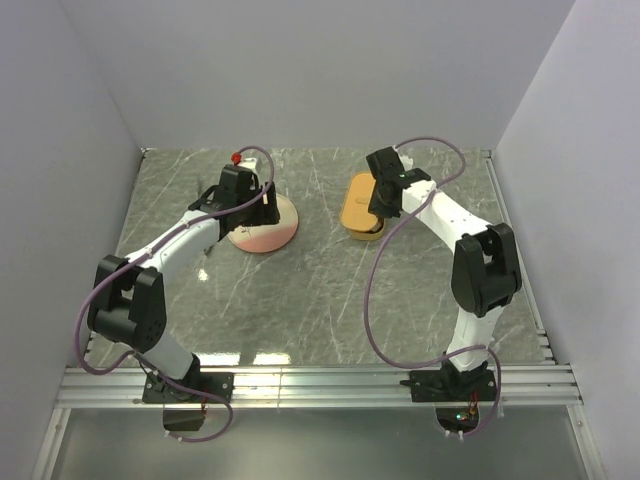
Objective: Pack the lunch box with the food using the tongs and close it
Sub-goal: Put the lid back on the lunch box
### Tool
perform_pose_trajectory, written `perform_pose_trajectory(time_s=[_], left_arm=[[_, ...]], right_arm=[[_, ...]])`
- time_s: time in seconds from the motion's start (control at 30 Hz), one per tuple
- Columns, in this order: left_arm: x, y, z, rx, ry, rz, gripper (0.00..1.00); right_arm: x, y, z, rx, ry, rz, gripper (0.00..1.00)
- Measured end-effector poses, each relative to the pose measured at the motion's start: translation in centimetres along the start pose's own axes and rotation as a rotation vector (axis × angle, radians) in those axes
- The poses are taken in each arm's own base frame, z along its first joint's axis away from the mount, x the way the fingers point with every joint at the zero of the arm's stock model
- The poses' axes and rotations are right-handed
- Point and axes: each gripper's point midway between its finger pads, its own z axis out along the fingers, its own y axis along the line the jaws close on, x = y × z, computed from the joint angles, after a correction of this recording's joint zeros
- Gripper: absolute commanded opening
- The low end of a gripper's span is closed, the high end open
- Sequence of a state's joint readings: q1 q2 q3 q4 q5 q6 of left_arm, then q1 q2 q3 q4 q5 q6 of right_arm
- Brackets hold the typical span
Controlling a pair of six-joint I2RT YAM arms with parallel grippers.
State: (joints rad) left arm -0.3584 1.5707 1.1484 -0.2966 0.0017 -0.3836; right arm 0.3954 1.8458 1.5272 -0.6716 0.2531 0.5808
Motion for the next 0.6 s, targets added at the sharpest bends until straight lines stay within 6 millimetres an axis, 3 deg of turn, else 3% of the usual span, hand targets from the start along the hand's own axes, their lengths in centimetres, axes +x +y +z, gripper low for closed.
perform_pose_trajectory(time_s=[0.17, 0.6], left_arm=[[0.3, 0.0, 0.3, 0.001, 0.011, 0.0, 0.79], [0.1, -0.1, 0.2, 0.003, 0.007, -0.003, 0.81]], right_arm=[[1.2, -0.9, 1.0, 0.009, 0.03, -0.005, 0.0], [0.3, -1.7, 2.2, 0.0, 0.013, -0.001, 0.0]])
